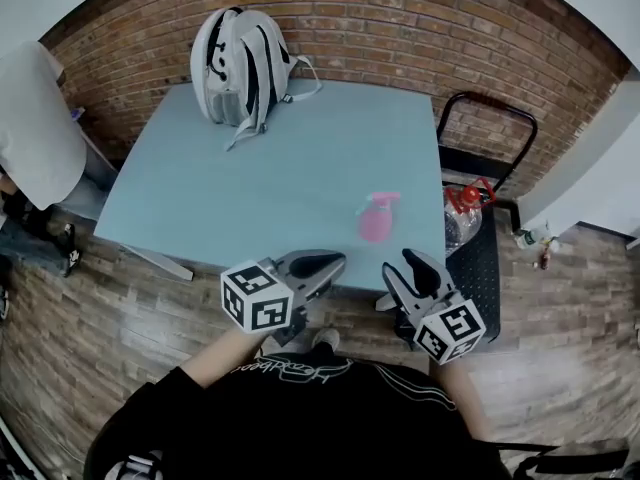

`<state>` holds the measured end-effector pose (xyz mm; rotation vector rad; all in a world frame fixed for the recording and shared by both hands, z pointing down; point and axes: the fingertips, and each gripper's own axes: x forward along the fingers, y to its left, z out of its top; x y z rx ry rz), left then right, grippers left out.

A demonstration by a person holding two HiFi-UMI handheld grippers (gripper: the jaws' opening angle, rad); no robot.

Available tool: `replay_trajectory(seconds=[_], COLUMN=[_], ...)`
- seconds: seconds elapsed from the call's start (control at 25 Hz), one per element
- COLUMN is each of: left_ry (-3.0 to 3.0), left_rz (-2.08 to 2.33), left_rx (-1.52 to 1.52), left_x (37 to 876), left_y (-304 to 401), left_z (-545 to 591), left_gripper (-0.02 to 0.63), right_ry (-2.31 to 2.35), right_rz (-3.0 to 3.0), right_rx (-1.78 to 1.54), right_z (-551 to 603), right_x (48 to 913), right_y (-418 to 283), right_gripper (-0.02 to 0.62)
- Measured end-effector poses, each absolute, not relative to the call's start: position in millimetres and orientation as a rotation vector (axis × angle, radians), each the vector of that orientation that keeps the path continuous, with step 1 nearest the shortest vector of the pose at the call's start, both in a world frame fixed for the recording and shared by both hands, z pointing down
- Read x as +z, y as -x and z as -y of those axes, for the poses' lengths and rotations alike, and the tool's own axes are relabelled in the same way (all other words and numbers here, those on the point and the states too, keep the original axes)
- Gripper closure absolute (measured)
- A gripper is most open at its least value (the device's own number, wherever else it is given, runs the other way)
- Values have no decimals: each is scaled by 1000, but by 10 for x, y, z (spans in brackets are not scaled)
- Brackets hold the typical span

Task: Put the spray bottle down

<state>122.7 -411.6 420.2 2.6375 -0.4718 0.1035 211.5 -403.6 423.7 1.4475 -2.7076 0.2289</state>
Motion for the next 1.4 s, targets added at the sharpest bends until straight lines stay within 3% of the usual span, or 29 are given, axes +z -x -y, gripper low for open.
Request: replay_trajectory(seconds=[0.08, 0.2, 0.28, 0.72, 1.4], left_ry=[-2678, -2740, -2762, -2807, -2843], left_rz=[450, 385, 346, 313, 308], left_rx=[84, 33, 2, 6, 34], left_x=[4049, 3810, 3682, 3474, 3394], left_y=[-1278, -1332, -1353, -1432, -1538], left_z=[3822, 3333, 3022, 1994, 1474], left_gripper=[598, 600, 598, 598, 598], right_ry=[-1425, -1382, -1328, -1193, -1238], right_rz=[2749, 2761, 2773, 2806, 2804], right_rx=[228, 271, 312, 403, 309], right_z=[3717, 3242, 2934, 1879, 1420], right_x=[4031, 3857, 3813, 3709, 3646], right_y=[-2105, -2074, -2019, -1911, -1997], right_gripper=[413, 542, 560, 575, 581])
